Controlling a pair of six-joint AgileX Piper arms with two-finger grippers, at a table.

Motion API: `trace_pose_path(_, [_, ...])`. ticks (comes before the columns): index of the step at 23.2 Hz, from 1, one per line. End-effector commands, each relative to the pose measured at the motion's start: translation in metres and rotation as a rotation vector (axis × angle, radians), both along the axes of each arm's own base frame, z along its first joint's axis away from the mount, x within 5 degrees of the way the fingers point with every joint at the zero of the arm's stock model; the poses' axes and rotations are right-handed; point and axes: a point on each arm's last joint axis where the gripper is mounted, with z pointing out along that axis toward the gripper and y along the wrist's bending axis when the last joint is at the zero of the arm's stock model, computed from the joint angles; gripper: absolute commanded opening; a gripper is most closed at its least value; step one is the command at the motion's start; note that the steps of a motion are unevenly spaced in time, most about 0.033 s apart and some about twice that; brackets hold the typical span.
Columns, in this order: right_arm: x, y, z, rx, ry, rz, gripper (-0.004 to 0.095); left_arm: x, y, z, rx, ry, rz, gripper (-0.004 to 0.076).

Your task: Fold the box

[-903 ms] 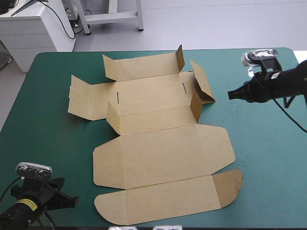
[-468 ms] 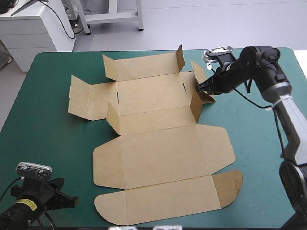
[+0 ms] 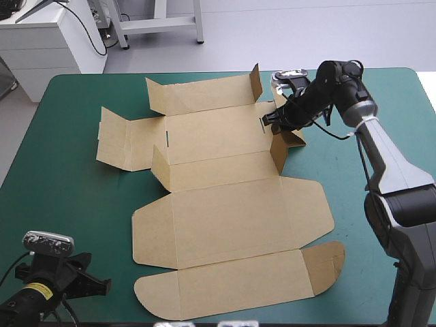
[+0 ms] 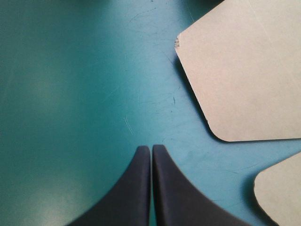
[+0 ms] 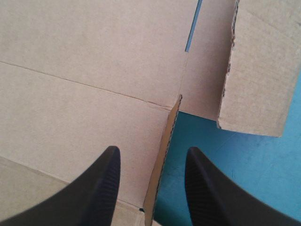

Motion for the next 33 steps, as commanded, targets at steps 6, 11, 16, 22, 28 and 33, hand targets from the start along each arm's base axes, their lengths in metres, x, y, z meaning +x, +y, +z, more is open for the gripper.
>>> trace_pose_path(6, [-0.001, 0.004, 0.01, 0.026, -0.02, 0.005, 0.0416, 0.004, -0.001, 0.012, -0.024, -0.071, 0.01, -0.0008])
trace_pose_path(11, [-0.004, 0.015, 0.005, -0.009, -0.01, 0.02, 0.0416, 0.004, -0.001, 0.012, -0.024, -0.071, 0.01, -0.0008])
trace_pose_path(16, [-0.007, 0.027, -0.012, -0.101, 0.027, 0.011, 0.0356, 0.004, -0.001, 0.012, -0.024, -0.071, 0.01, -0.0008])
trace_pose_path(22, [-0.01, 0.026, -0.026, -0.118, 0.072, 0.013, 0.0302, 0.004, -0.001, 0.012, -0.02, -0.071, 0.007, -0.0008])
trace_pose_path(28, [-0.009, 0.025, -0.026, -0.135, 0.064, 0.024, -0.0014, 0.004, -0.001, 0.012, -0.025, -0.07, 0.009, -0.0008])
trace_pose_path(33, [-0.009, 0.025, -0.026, -0.184, 0.01, 0.167, -0.0015, 0.004, -0.001, 0.012, -0.025, -0.07, 0.009, -0.0008])
